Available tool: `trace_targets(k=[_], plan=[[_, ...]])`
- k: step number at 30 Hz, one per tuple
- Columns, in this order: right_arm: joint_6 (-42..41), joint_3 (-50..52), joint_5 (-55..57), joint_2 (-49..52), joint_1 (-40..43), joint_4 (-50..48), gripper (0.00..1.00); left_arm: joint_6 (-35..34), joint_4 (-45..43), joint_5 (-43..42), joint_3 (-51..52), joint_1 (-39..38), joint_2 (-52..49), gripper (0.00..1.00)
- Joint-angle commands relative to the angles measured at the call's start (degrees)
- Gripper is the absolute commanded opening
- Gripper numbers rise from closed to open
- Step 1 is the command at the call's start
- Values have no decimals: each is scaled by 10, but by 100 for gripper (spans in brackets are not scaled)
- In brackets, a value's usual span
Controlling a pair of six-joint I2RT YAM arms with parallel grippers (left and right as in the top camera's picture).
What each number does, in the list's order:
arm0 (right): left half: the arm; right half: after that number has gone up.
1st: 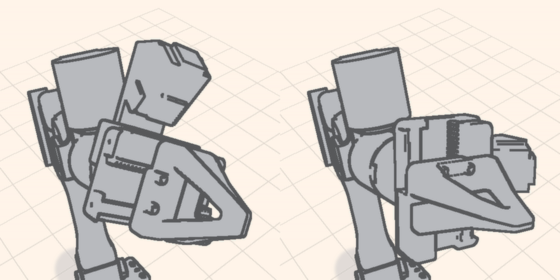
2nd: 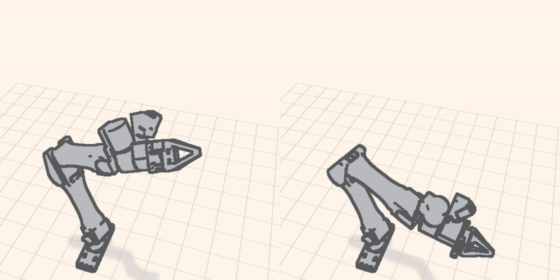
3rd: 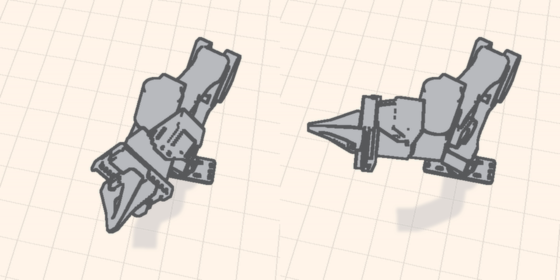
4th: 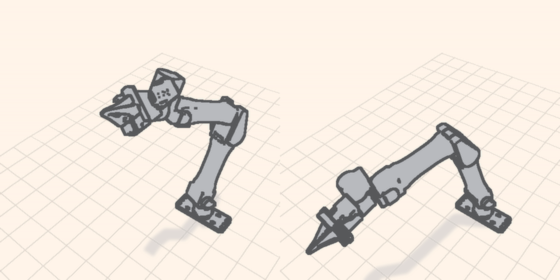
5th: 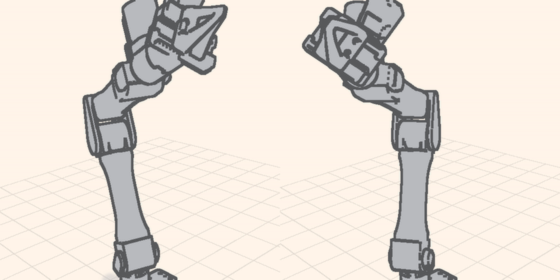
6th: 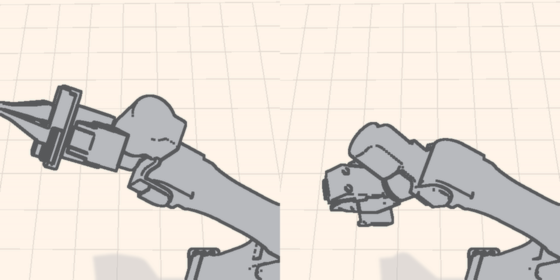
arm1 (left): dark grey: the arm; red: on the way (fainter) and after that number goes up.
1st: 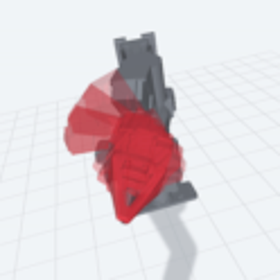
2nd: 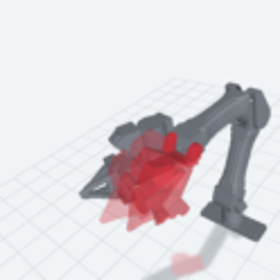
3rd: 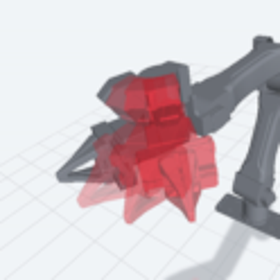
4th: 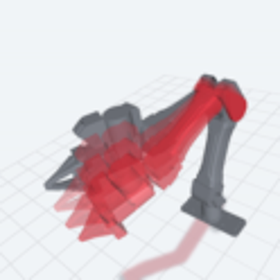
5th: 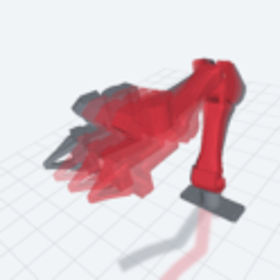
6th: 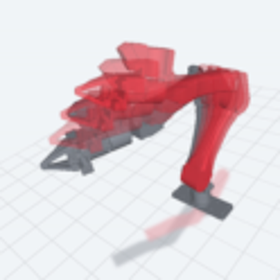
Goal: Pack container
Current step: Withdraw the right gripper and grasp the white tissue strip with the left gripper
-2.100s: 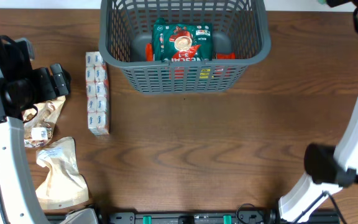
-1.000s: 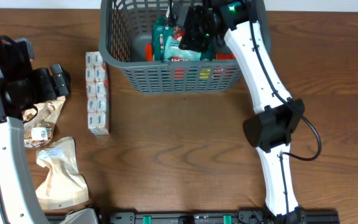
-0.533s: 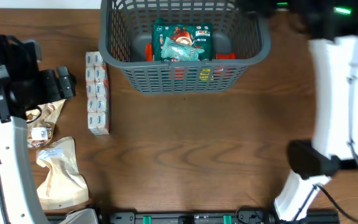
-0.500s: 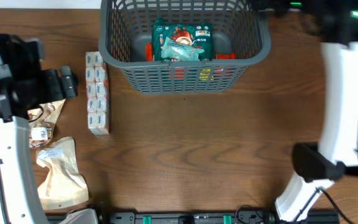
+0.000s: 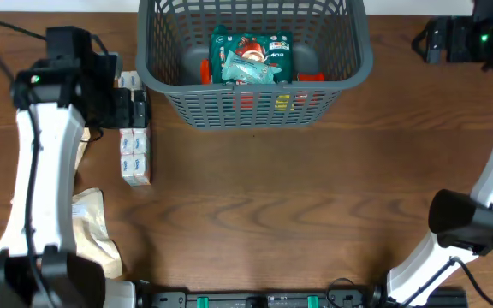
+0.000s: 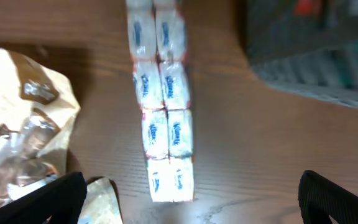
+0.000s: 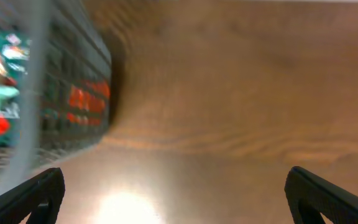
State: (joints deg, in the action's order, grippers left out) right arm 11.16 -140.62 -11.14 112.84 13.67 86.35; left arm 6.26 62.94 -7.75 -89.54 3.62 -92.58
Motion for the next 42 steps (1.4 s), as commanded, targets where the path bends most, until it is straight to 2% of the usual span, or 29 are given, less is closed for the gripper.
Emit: trace_targets(k=[1,7,15,28,36,37,38,42], plan=[[-15,68,0,8,5,-23,99,10,2,9,0,-1,-34,99],[-26,205,0,8,5,-107,99,17,-14,11,0,-1,-87,99],[-26,334,0,8,5,-185,99,17,-57,70,0,-1,-150,99],[-24,354,0,8,5,-205,99,11,-106,69,0,-2,-273,99],[-23,354,0,8,5,-207,99,5,-110,69,0,-2,-311,100],[-23,354,0,8,5,-207,99,6,-108,69,0,-2,-311,97],[-23,354,0,8,5,-207,99,5,-108,69,0,-2,-310,90],[-23,354,0,8,5,-208,99,2,-92,69,0,-2,-310,52]])
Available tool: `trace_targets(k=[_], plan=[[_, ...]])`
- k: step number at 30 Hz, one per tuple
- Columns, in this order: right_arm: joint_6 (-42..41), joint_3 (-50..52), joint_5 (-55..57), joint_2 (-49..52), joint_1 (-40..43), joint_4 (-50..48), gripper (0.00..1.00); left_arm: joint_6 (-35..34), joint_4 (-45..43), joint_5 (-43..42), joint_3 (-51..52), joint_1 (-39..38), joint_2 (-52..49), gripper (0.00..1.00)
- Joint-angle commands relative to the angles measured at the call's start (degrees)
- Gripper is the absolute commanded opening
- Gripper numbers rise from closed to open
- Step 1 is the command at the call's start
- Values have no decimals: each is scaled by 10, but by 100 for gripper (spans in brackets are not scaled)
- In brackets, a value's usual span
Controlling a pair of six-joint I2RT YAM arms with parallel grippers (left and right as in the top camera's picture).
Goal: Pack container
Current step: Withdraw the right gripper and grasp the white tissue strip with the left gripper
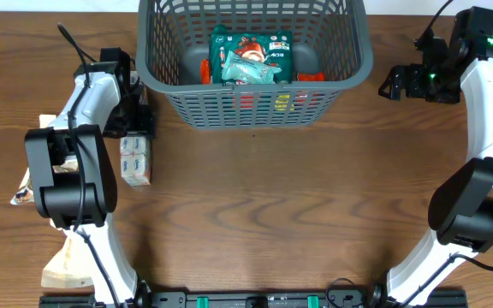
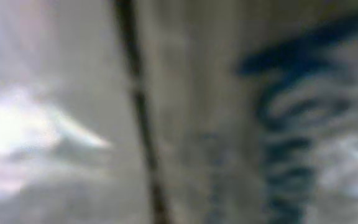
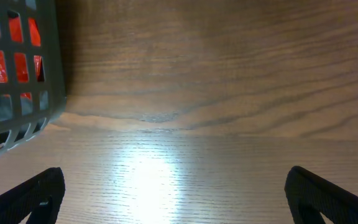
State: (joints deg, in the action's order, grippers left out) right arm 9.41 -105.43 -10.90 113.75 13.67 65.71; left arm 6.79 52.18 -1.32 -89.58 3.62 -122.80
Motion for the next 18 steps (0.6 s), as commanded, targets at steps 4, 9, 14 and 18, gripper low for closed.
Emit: trace_targets(k=[4,9,14,18], plan=[[-5,2,-2,-2,5,-1,99,-25,42,5,0,-2,3,22],[1,2,-2,-2,5,-1,99,-41,56,3,0,-2,67,9],[8,2,0,-2,5,3,99,-52,53,3,-11,-2,184,6],[9,2,0,-2,5,3,99,-52,44,4,-41,-1,283,6]])
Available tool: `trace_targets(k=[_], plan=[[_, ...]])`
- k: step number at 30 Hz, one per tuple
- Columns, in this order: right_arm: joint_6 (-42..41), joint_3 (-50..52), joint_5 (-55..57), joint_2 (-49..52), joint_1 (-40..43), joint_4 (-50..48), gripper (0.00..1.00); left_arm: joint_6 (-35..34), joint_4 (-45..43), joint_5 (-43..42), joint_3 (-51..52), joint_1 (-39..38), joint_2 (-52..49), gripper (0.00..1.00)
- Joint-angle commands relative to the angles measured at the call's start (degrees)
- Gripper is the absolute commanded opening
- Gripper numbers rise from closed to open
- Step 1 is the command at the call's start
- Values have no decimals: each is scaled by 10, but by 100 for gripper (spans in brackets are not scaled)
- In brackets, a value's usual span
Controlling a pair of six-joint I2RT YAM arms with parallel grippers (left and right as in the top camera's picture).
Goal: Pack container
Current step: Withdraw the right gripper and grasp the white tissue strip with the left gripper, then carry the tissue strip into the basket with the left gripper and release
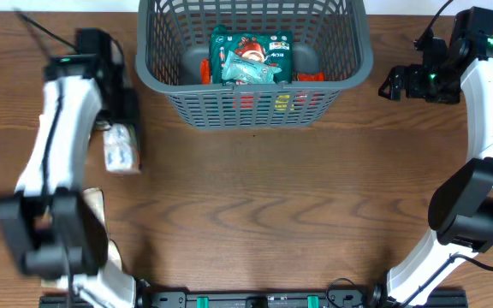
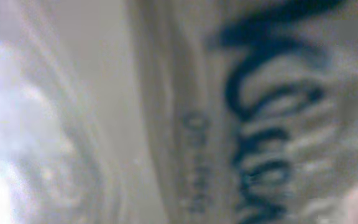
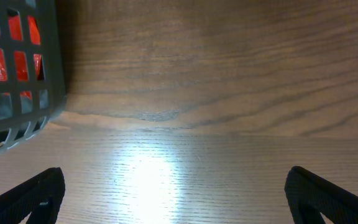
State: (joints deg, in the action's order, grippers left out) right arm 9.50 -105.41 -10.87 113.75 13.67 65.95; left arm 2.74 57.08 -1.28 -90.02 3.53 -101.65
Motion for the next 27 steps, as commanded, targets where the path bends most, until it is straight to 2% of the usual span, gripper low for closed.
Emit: trace_targets(k=[1,7,11,15,19,24,27], plan=[[9,2,0,-2,5,1,99,-11,-9,3,-44,0,94,6],[9,2,0,-2,5,0,99,-10,-24,3,-131,-6,193,5],[9,2,0,-2,5,0,99,43,-32,2,-210,-48,203,6],[9,2,-1,-2,5,1,99,155,-60,3,-268,-130,188,5],[8,2,-1,-2,5,3,99,288,-123,3,-293,-213,153,5],[9,2,-1,-2,5,3,99,426,-246,-1,-293,-268,87,6],[8,2,-1,-2,5,3,99,483,-294,-34,-293,-283,34,6]])
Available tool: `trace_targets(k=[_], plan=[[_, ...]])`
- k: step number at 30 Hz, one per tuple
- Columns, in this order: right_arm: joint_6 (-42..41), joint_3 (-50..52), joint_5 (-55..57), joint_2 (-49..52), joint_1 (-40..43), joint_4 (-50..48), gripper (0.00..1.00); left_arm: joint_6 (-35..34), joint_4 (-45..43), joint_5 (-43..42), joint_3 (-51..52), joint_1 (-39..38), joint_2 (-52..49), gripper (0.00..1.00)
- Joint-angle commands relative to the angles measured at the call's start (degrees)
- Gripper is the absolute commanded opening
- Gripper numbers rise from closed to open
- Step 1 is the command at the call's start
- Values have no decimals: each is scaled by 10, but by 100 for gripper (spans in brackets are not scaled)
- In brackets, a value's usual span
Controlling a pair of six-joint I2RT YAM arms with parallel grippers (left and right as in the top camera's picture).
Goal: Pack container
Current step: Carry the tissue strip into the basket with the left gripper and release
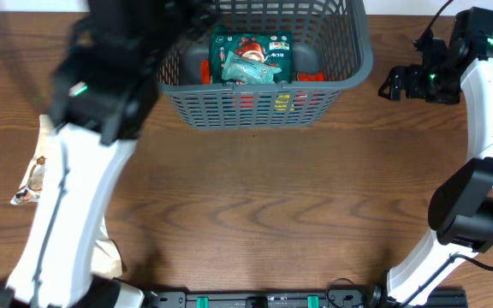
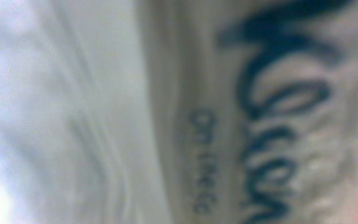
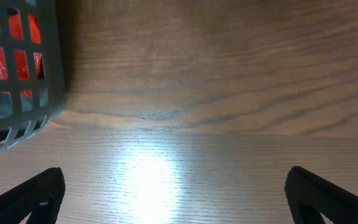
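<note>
A white tissue pack (image 2: 229, 112) with blue lettering fills the left wrist view, pressed close to the camera, and the fingers are hidden behind it. Overhead, my left arm (image 1: 109, 77) is raised high and blurred, reaching over the left rim of the grey basket (image 1: 255, 107). The left gripper itself is hidden under the arm, and no tissue pack lies on the table. Inside the basket lie a green packet (image 1: 251, 56) and red items. My right gripper (image 3: 173, 199) stands open over bare wood to the right of the basket, showing overhead as the right gripper (image 1: 394, 85).
A crumpled clear and tan snack bag (image 1: 32, 175) lies at the table's left edge. Another tan bag (image 1: 105, 252) lies nearer the front left. The basket's corner (image 3: 17, 74) shows at the left of the right wrist view.
My left arm has risen from just left of the basket to high over its left rim, and the tissue pack no longer shows overhead. The right arm has not moved.
My left gripper was open above a strip of tissue packs lying left of the basket. Then it was down on the strip, and the right arm stood right of the basket. Then the strip hung shifted leftwards in the gripper, and now it is up by the basket.
</note>
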State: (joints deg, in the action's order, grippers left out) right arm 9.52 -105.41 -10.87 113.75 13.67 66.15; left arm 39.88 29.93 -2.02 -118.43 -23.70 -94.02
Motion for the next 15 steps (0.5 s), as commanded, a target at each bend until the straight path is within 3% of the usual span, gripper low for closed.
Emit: trace_targets(k=[1,15], plan=[[8,2,-1,-2,5,1,99,117,-29,-37,-9,-14,-59,6],[8,2,-1,-2,5,9,99,125,75,-59,-8,-24,-254,6]])
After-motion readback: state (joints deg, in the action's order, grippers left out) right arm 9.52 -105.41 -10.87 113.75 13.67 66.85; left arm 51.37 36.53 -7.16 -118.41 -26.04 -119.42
